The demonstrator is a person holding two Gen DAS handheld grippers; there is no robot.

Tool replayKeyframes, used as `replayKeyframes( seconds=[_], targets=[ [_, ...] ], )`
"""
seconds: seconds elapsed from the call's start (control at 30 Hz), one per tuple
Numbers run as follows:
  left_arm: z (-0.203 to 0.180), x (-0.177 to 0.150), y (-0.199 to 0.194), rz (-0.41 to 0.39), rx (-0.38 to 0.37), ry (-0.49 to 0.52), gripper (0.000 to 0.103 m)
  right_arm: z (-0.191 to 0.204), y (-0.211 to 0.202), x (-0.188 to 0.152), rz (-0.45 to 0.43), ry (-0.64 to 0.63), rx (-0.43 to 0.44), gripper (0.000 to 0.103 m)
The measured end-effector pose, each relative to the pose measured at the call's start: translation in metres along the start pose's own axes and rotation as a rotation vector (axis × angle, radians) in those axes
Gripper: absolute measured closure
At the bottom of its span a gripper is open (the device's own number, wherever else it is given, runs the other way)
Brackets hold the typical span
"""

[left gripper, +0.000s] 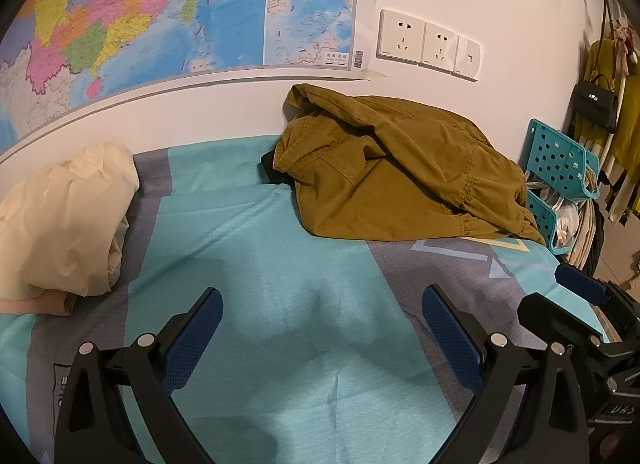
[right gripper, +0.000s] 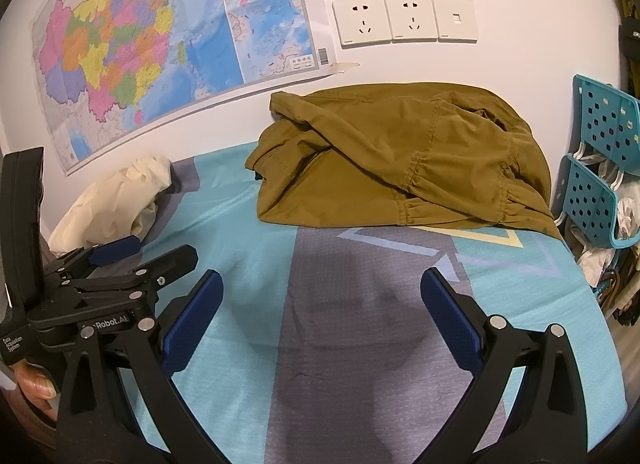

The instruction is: Fold large clothes

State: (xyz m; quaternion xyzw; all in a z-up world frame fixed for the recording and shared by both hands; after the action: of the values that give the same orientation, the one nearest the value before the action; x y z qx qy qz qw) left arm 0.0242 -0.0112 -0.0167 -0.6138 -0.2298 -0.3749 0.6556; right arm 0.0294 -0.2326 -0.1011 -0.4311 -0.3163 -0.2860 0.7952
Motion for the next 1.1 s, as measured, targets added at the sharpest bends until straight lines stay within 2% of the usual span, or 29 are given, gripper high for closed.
replayKeyframes(
  seconds=[1.1],
  targets=[
    [-0.005,0.003,0.013,0.033,-0.018,-0.006,0.007,-0.011,0.006,0.006,0.001,0.004,-0.011,0.006]
  ],
)
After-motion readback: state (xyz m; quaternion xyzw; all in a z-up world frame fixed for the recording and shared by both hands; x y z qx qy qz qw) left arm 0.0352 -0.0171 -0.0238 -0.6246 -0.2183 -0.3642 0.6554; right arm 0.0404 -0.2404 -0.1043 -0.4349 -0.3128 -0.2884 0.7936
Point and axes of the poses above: each gripper's, at about its wrist camera, not at the fingertips, and y roughly the way its jaws point, z to its left, x to its top, the point moved 2 cm from there along y, roughly the way its jaws point, and after that the axes turned 15 degrees about y, right-handed, at the moved point
